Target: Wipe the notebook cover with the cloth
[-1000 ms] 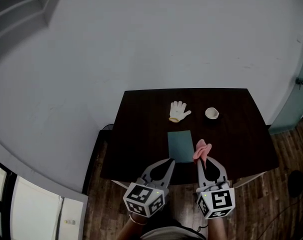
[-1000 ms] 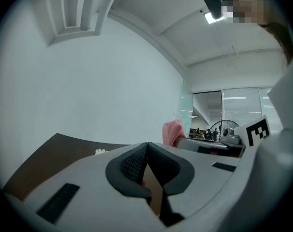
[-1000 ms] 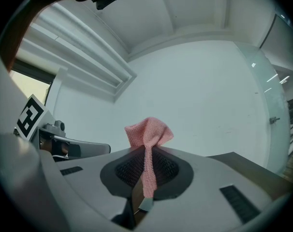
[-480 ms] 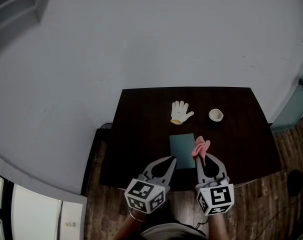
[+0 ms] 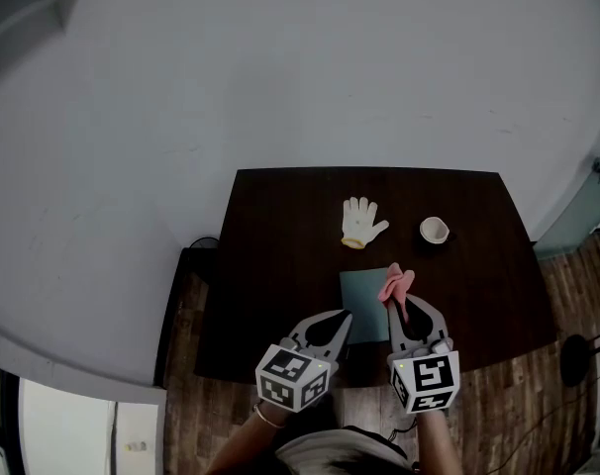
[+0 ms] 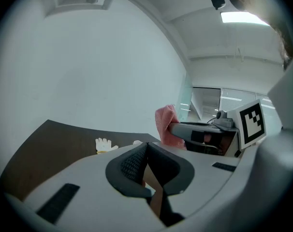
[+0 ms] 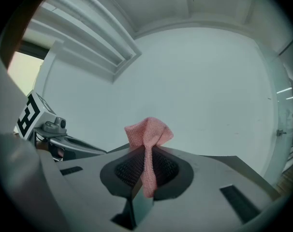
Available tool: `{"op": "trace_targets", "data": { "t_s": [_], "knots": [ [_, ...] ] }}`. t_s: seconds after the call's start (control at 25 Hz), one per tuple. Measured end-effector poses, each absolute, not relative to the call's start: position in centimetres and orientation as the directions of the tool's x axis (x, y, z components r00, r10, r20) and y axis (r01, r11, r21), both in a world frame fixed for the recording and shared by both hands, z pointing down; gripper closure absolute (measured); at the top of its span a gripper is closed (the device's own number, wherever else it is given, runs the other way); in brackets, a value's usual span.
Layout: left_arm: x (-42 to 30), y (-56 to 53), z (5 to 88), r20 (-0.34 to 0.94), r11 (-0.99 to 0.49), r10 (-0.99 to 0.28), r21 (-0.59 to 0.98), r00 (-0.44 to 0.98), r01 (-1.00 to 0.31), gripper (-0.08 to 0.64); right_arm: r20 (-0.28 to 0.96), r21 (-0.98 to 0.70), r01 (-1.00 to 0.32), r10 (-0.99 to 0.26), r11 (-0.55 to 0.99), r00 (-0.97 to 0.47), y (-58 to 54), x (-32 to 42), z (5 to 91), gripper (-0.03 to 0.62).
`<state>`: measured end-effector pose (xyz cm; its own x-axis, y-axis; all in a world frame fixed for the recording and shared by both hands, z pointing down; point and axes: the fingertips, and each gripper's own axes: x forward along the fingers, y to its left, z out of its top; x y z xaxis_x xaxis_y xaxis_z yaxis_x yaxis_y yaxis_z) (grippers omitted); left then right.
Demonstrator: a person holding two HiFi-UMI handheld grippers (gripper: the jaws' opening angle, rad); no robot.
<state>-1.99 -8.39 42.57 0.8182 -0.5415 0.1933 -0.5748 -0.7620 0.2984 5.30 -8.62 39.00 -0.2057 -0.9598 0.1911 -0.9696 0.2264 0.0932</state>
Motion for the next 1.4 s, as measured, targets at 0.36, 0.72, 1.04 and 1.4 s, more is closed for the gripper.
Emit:
{"op": "trace_targets", "data": {
  "t_s": [0.36,0.72,1.04,1.4],
  "knots": [
    [-2.9,-11.8,45.8,0.229,-0.766,-0.494,0.343,0.839,-0.544,0.541,0.286,0.17,-0.951,-0.937,0.257,-0.202,-12.6,3.5,41.7,0.551],
    [-2.1,-13.7,48.5,0.274,-0.752,-0.47,0.374,0.839,-0.543,0.541,0.349,0.245,-0.912,-0.907,0.33,-0.234,-15.4,3.5,44.5,0.549],
    [-1.6,-14.6,51.0,0.318,-0.728,-0.47,0.388,0.823,-0.566,0.541,0.422,0.296,-0.854,-0.861,0.427,-0.284,-17.7,3.7,47.0,0.549],
    [-1.2,-15.9,53.9,0.355,-0.689,-0.49,0.401,0.796,-0.603,0.541,0.508,0.361,-0.754,-0.794,0.549,-0.335,-20.3,3.9,50.1,0.549]
  ]
}}
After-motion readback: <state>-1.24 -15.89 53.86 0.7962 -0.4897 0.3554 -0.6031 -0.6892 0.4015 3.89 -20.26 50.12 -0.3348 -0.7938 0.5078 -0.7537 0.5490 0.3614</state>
